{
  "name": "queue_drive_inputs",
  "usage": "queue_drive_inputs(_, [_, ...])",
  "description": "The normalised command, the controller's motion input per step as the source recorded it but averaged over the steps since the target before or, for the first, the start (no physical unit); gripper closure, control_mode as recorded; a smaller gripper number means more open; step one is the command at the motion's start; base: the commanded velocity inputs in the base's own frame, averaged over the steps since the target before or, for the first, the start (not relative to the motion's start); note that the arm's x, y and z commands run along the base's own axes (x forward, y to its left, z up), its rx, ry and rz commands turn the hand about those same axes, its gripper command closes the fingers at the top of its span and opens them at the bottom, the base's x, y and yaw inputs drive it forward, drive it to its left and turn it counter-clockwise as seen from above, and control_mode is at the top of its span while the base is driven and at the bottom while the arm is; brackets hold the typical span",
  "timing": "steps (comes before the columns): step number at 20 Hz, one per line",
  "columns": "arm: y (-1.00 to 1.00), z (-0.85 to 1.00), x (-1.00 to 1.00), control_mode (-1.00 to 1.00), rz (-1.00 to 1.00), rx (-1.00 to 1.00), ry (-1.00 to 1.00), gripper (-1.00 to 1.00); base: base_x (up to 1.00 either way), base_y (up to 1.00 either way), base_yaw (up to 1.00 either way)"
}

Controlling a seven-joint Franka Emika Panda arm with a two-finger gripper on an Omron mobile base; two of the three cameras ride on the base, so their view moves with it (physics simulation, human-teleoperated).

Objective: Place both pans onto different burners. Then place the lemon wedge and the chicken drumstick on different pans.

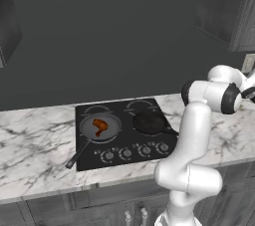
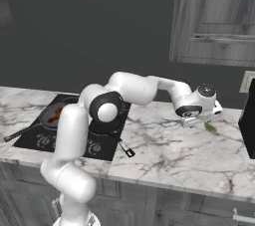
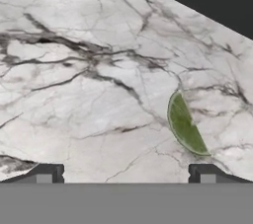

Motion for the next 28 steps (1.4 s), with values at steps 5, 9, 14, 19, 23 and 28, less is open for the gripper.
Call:
queue_drive_inputs(5, [-0.11,-0.01,0.16,-1.0,0.07,0.0,0.02,-1.0,0.0,0.0,0.0])
queue_drive_inputs(9, [-0.06,-0.11,0.2,-1.0,0.06,0.0,0.01,-1.0,0.0,0.0,0.0])
queue_drive_inputs(14, [-0.03,-0.25,0.14,-1.0,0.05,-0.02,0.0,-1.0,0.0,0.0,0.0])
queue_drive_inputs(19, [-0.09,-0.28,0.08,-1.0,0.01,-0.04,0.0,-1.0,0.0,0.0,0.0])
queue_drive_inputs(23, [-0.15,-0.2,0.08,-1.0,0.01,-0.02,0.0,-1.0,0.0,0.0,0.0])
queue_drive_inputs(28, [-0.11,-0.1,0.09,-1.0,0.01,0.0,0.0,-1.0,0.0,0.0,0.0])
